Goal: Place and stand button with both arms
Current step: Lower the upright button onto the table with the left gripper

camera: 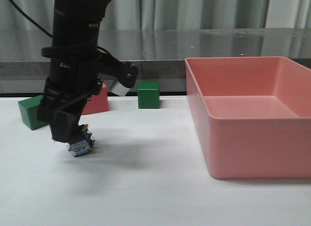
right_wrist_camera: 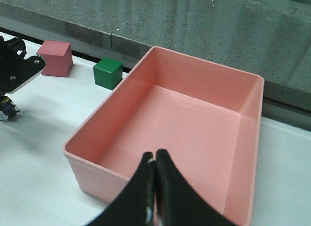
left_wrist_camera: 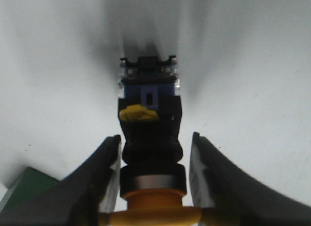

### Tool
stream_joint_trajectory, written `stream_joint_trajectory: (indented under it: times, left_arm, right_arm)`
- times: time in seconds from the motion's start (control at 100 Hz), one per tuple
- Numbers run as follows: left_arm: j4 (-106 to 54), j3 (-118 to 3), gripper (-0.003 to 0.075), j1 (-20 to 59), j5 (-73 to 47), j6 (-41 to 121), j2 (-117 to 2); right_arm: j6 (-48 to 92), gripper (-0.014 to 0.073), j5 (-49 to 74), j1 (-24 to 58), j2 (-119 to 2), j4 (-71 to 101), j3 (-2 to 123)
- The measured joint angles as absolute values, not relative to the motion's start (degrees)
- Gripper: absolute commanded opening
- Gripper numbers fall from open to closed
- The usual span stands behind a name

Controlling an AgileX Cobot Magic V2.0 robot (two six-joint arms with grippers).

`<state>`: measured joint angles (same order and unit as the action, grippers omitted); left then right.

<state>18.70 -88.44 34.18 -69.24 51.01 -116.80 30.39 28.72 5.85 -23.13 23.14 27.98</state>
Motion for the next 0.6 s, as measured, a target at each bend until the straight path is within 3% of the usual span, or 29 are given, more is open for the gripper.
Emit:
stream_joint_trajectory:
  times: [0.1,0.22,0.32,0.38,0.6]
  left_arm:
    - [17.98,-88.77,0.0167,34.18,-69.24,51.01,-116.8]
    - [16.71,-89.95,0.0397,34.18,-69.34,51.01,-116.8]
    - [15.93,-90.81,0.054,34.18,-69.34,51.01,-116.8]
    - [15.92,-91.06,0.0572,34.18,-69.34,51.01,-116.8]
    - [15.84,-91.16,0.0569,34.18,-69.34,51.01,-116.8]
  right_arm:
    - [30.39,-0.006,28.72,5.85,-23.13,23.14,27.98]
    - [30.39,-0.006,28.72,5.85,-23.13,23.14,27.98]
    - [30.39,-0.006,28.72,5.85,-23.13,23.14,27.98]
    - [30.39,-0.006,28.72,5.85,-23.13,23.14,27.98]
    - [30.39,-0.006,28.72,5.85,-23.13,23.14,27.98]
